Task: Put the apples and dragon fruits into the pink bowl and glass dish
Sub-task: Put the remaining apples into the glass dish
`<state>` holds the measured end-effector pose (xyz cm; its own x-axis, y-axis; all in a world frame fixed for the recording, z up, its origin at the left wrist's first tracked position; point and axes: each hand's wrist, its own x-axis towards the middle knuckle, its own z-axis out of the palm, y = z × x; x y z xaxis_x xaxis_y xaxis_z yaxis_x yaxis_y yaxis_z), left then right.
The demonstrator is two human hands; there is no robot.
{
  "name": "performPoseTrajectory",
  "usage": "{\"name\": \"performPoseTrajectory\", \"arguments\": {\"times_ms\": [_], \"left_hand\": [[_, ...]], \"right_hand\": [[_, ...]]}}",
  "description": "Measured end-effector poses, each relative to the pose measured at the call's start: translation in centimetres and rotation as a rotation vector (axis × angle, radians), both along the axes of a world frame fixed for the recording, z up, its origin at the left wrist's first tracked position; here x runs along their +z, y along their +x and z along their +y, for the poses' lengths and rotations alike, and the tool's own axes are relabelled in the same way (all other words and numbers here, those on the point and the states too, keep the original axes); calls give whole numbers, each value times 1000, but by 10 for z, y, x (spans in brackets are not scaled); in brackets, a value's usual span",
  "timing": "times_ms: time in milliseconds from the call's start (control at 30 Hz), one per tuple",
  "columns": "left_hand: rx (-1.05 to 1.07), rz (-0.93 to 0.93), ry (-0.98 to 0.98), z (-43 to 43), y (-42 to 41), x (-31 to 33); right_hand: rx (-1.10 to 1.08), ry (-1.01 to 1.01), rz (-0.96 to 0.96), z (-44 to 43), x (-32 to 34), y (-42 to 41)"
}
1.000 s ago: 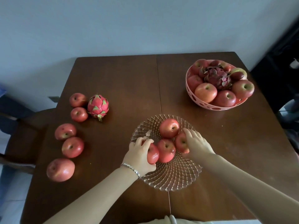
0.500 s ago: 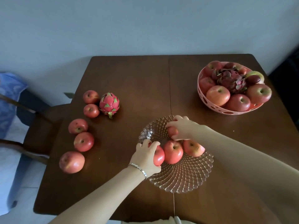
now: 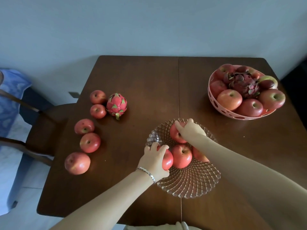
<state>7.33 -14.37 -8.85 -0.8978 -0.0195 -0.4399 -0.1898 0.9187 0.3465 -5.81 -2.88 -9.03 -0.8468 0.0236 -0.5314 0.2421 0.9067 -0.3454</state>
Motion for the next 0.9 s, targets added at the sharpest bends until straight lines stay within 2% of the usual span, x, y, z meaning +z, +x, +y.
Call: {"name": "performPoseTrajectory", "arguments": {"times_ms": [200,367,500,633,833,900], "left_hand": [[-7,10,-8,0,0,-1],[-16,10,-16,0,0,-2],[-18,6,-21,1,0,-1],[-19,2,-22,1,-1,-1],[-18,9,-24,2,-1,-2],[-19,10,-15,1,-1,-2]], "right_hand": [[-67,75,143,6,-9,10],[-105,27,357,13,-20,22],[-97,-18,287,20,-15,19],[139,-47,208,23,-12,23],[165,54,233,23,-17,29],[216,-1,305,22,-14,32]]}}
